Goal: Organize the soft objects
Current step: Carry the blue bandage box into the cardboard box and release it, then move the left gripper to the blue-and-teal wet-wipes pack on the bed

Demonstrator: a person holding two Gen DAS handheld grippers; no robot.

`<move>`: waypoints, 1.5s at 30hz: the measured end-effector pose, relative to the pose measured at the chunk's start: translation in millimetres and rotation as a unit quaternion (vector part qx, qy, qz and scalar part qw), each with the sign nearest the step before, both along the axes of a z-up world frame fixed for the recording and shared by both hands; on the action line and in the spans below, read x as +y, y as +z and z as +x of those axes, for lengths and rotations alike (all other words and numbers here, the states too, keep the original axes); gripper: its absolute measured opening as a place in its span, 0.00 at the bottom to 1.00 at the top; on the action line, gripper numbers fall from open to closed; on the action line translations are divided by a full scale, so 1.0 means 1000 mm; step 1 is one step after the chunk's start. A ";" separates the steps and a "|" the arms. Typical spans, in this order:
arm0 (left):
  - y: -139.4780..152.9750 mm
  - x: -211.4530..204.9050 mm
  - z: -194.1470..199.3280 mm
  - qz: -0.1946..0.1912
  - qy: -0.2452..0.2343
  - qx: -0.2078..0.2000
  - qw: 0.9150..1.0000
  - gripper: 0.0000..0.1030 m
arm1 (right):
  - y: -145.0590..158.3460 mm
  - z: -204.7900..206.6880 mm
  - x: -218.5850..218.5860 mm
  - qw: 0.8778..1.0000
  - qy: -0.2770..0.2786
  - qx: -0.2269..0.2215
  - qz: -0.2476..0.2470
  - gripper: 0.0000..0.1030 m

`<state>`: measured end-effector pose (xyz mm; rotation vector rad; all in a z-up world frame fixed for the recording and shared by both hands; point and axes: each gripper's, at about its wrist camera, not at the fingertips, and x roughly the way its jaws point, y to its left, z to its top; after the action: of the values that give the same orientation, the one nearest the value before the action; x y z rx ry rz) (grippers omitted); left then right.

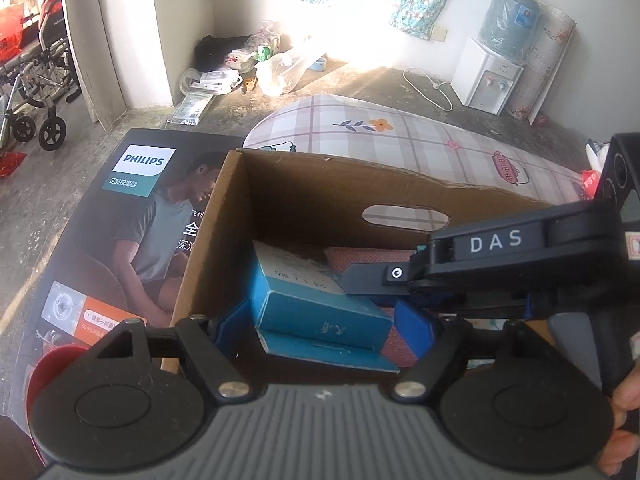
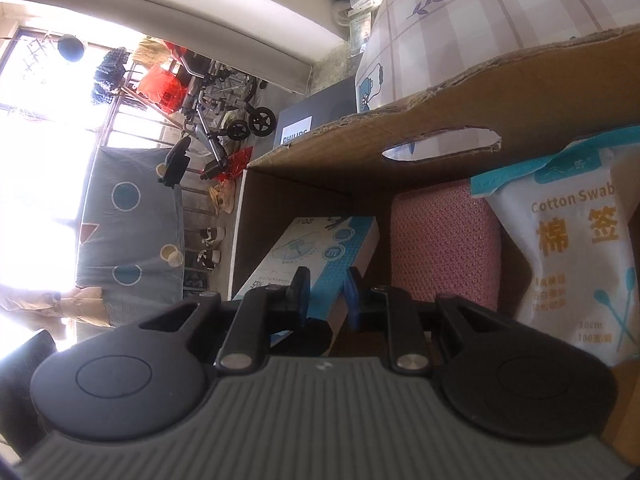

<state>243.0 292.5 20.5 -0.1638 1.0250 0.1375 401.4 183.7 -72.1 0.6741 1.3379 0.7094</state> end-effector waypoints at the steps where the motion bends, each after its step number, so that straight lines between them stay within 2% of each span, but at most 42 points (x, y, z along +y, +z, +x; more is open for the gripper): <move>1: -0.003 0.001 0.001 -0.001 0.000 0.005 1.000 0.78 | -0.006 0.001 0.001 1.000 -0.002 0.003 -0.004 0.18; 7: -0.008 0.010 -0.001 -0.002 0.003 0.006 1.000 0.78 | -0.019 0.002 0.002 1.000 -0.005 0.007 -0.009 0.18; 16: 0.010 0.017 -0.016 -0.015 0.014 -0.010 1.000 0.78 | -0.006 -0.002 -0.001 1.000 -0.018 -0.007 -0.003 0.18; 20: 0.030 0.021 -0.031 -0.017 0.020 -0.030 0.999 0.78 | 0.010 -0.020 -0.014 1.000 0.004 -0.015 -0.005 0.18; 26: 0.060 0.030 -0.052 -0.018 0.040 -0.062 0.997 0.81 | 0.028 -0.055 -0.023 0.997 0.065 -0.024 -0.020 0.18; 31: 0.068 0.047 -0.064 -0.023 0.077 -0.072 0.994 0.82 | 0.012 -0.074 0.013 0.992 0.117 0.004 -0.042 0.18; 37: 0.064 0.060 -0.069 -0.026 0.093 -0.064 0.993 0.81 | -0.027 -0.087 0.060 0.984 0.156 0.037 -0.073 0.17; 41: 0.061 0.067 -0.068 -0.037 0.101 -0.063 0.992 0.81 | -0.043 -0.080 0.067 0.987 0.133 0.041 -0.080 0.16; 45: 0.055 0.068 -0.067 -0.039 0.104 -0.060 0.992 0.82 | -0.045 -0.065 0.057 0.994 0.083 0.037 -0.059 0.15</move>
<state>176.2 360.4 76.0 -0.3466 0.8922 0.2745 336.1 241.0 -116.9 0.5016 1.5040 0.7372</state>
